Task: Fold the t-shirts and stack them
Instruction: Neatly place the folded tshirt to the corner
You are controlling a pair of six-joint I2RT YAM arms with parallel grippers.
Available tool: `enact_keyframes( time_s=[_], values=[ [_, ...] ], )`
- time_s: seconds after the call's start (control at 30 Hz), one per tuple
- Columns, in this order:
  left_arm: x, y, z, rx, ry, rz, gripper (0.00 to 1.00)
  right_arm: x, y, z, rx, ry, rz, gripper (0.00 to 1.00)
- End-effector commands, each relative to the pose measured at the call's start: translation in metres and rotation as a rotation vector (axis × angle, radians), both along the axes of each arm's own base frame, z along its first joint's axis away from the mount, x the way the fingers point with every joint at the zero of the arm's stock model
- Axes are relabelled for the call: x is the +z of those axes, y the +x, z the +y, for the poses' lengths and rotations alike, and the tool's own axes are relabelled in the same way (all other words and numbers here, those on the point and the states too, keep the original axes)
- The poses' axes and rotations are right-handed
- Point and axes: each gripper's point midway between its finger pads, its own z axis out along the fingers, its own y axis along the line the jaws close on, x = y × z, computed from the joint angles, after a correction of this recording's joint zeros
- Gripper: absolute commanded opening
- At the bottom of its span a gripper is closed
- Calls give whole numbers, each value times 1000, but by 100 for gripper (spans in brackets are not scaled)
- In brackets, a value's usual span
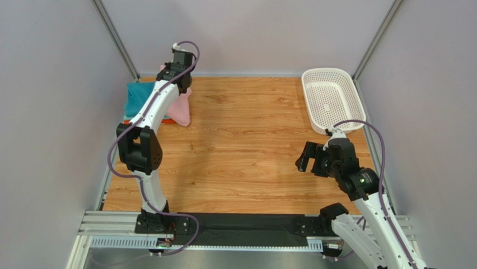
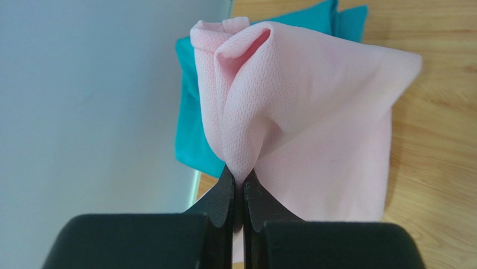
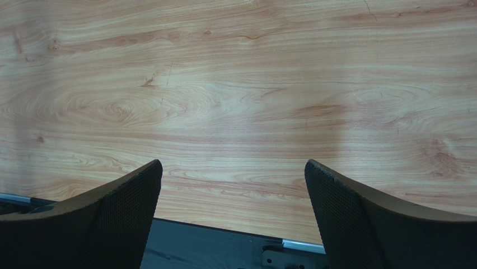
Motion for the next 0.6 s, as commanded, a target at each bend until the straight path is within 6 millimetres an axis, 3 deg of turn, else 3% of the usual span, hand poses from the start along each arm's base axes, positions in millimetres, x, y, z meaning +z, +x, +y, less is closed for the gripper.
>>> enact_keyframes(
  time_s=[0.0, 0.3, 0.37, 0.57],
  values=[
    [51, 10, 23, 7, 79, -81, 0, 2, 9, -3, -24, -13, -29, 100],
    [102, 5, 20, -38, 32, -193, 0, 1, 9, -5, -32, -24, -23, 100],
    [114, 3, 27, -2, 48, -227, 0, 1, 10, -4, -30, -23, -25, 100],
    [124, 13, 36, 71, 34, -269, 0, 0, 10, -6, -38, -29, -27, 100]
  ],
)
